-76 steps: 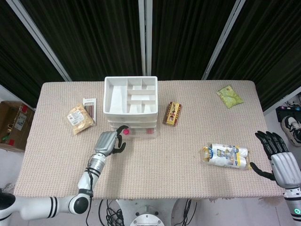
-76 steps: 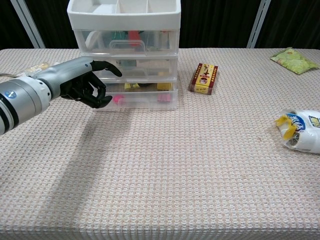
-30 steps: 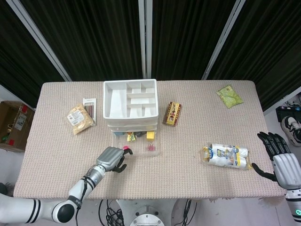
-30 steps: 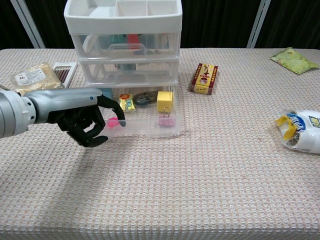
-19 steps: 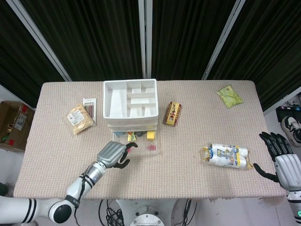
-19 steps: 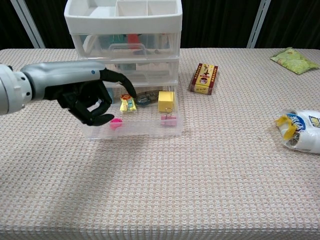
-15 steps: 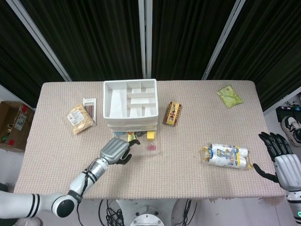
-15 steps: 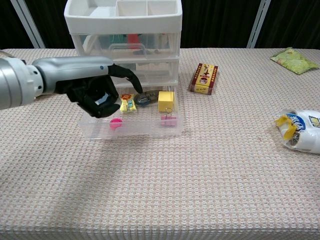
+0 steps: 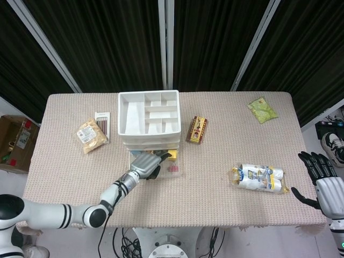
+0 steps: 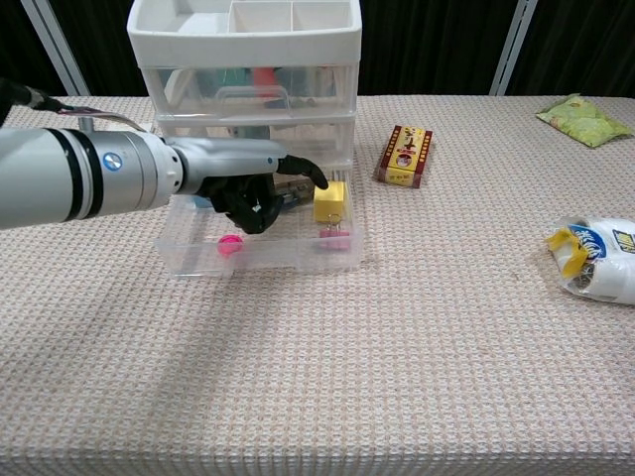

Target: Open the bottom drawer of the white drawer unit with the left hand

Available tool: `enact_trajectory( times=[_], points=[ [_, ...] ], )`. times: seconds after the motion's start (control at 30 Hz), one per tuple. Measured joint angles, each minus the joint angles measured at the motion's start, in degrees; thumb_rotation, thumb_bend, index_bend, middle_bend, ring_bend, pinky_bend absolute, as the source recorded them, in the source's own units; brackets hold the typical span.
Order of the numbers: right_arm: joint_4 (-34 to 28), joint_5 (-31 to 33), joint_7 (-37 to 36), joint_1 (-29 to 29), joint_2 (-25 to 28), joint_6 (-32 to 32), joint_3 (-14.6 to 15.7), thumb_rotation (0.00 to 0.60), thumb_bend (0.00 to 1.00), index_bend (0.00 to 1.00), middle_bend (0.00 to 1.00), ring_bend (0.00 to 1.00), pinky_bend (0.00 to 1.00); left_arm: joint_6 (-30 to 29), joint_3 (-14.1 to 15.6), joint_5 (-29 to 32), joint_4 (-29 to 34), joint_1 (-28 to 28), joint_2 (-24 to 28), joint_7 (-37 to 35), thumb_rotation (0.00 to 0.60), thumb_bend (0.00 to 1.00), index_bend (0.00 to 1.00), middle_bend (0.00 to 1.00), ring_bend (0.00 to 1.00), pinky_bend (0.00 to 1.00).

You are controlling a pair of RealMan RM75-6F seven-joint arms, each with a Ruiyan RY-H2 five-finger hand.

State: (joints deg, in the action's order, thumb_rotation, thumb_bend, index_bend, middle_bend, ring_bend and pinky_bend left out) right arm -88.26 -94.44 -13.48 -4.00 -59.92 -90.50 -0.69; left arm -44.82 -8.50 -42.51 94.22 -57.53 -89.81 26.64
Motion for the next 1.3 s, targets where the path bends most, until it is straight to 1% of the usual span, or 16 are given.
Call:
enact_trajectory(
  times=[0.27, 0.57, 0.7, 0.87, 1.07, 1.17, 1.3],
  points=[
    [0.49, 0.28, -0.49, 0.16, -0.08, 0.12, -0.02, 0.600, 0.18, 0.00, 0.09, 0.00, 0.00, -3.27, 0.69, 2.76, -2.04, -1.79, -2.85, 2.66, 0.600, 0.77, 0.08, 0.83, 0.94, 1.00],
    [0.91, 0.54, -0.96, 0.29, -0.26, 0.25, -0.05, 0.600, 0.18, 0.00, 0.09, 0.00, 0.00, -1.77, 0.51, 5.19, -4.25, -4.22, -4.19, 3.59, 0.600, 0.77, 0.08, 0.82, 0.93, 1.00],
    [1.21, 0.61, -1.25, 0.31, -0.38, 0.26, -0.10, 0.600, 0.18, 0.00, 0.09, 0.00, 0.00, -0.81, 1.32, 7.93, -4.01, -5.76, -3.52, 5.73, 0.600, 0.77, 0.09, 0.82, 0.93, 1.00],
    [1.57, 0.45, -1.60, 0.22, -0.52, 0.38, -0.08, 0.600, 0.18, 0.00, 0.09, 0.00, 0.00, -1.88, 2.82, 10.54, -0.17, -6.93, -1.43, 8.43, 0.600, 0.77, 0.14, 0.82, 0.93, 1.00],
    [1.83, -0.07, -1.82, 0.05, -0.76, 0.29, -0.06, 0.600, 0.18, 0.00, 0.09, 0.00, 0.00, -4.71, 5.67, 13.91, 7.71, -7.98, 2.59, 12.05, 0.600, 0.76, 0.18, 0.82, 0.93, 1.00],
    [1.81, -0.23, -1.83, 0.14, -0.78, 0.00, -0.02, 0.600, 0.18, 0.00, 0.09, 0.00, 0.00, -6.91, 6.96, 15.14, 11.35, -8.42, 4.46, 13.69, 0.600, 0.75, 0.19, 0.81, 0.93, 1.00],
    [1.68, -0.25, -1.80, 0.37, -0.68, -0.26, 0.06, 0.600, 0.18, 0.00, 0.09, 0.00, 0.00, -11.55, 7.73, 14.22, 14.98, -7.95, 6.09, 14.28, 0.600, 0.75, 0.19, 0.81, 0.93, 1.00]
  ],
)
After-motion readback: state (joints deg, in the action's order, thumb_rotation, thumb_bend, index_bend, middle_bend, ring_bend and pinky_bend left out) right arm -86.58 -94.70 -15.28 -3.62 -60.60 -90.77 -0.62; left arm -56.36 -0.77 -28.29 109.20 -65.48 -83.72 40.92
